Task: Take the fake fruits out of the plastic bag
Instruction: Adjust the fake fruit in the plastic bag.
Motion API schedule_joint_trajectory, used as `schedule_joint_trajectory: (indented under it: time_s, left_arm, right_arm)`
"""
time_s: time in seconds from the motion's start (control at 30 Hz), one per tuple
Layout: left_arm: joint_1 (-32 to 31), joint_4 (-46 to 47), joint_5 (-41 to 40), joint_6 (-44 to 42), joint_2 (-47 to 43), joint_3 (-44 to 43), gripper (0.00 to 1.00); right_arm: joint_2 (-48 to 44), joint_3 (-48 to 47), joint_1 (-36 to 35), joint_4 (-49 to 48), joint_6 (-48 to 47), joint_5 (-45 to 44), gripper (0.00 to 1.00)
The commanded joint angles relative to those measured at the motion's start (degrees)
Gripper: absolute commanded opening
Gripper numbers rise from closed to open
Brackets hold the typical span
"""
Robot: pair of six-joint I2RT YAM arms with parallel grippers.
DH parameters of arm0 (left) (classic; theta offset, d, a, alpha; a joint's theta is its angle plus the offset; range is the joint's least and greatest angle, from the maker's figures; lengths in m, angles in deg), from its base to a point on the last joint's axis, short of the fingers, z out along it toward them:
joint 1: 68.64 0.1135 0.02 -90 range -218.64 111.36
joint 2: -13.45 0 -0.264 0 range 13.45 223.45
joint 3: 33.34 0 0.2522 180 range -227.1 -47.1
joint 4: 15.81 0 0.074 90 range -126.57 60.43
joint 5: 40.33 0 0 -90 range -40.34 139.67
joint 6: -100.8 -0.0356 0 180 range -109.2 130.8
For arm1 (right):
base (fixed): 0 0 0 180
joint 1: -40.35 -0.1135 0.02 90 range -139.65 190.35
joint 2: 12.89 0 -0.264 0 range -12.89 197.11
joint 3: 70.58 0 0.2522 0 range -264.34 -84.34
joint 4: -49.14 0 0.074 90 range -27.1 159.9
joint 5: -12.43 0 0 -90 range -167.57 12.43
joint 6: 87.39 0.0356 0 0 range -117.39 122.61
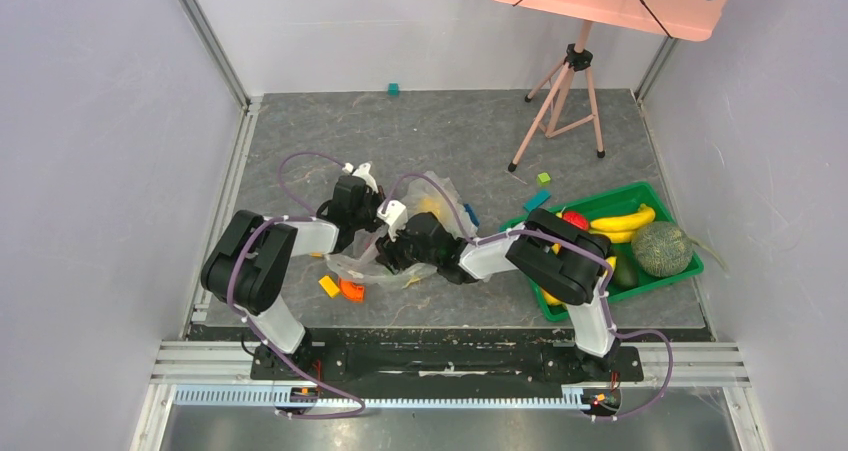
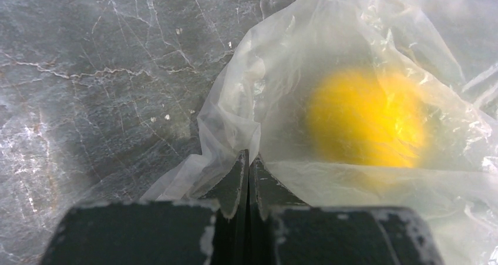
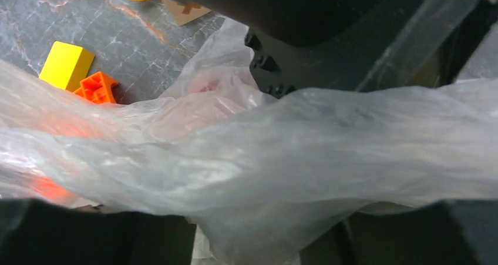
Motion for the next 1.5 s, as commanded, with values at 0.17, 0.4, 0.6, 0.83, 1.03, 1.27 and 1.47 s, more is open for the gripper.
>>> schedule_joint_trajectory:
  time_s: [0.17, 0.4, 0.6, 0.83, 1.03, 1.27, 1.47]
  left_arm:
    - [0.0, -0.3, -0.1, 1.3, -0.1, -1.5, 0.02]
    - [0.1, -1.1, -0.9, 0.9, -0.1, -1.7, 0.02]
    - [0.0, -1.4, -1.2, 0.9, -0.2, -1.8, 0.02]
    - [0.0, -1.6, -1.0, 0.7, 0.0, -2.0, 0.02]
    - [0.0, -1.6, -0.4, 0.6, 0.3, -2.1, 0.02]
    - [0.0, -1.8, -0.5, 0.4, 0.3, -2.3, 0.02]
    - [0.0, -1.9, -0.5, 0.3, 0.1, -2.3, 0.02]
  right_arm:
    - [-9.8, 7.8, 0.2, 0.9, -2.0, -10.5, 0.32]
    - [-18.3, 12.2, 0.2, 9.5, -1.6, -17.8, 0.32]
    - [-20.6, 12.8, -0.5, 18.4, 1.2, -28.3, 0.31]
    - [-21.5, 12.3, -1.1, 24.8, 5.1, -33.1, 0.61]
    - [-30.2, 15.2, -1.2, 22.1, 3.8, -27.8, 0.89]
    - [-39.2, 16.8, -0.2, 21.6, 3.8, -25.9, 0.87]
    - [-40.2, 17.8, 4.3, 21.3, 7.9, -24.9, 0.68]
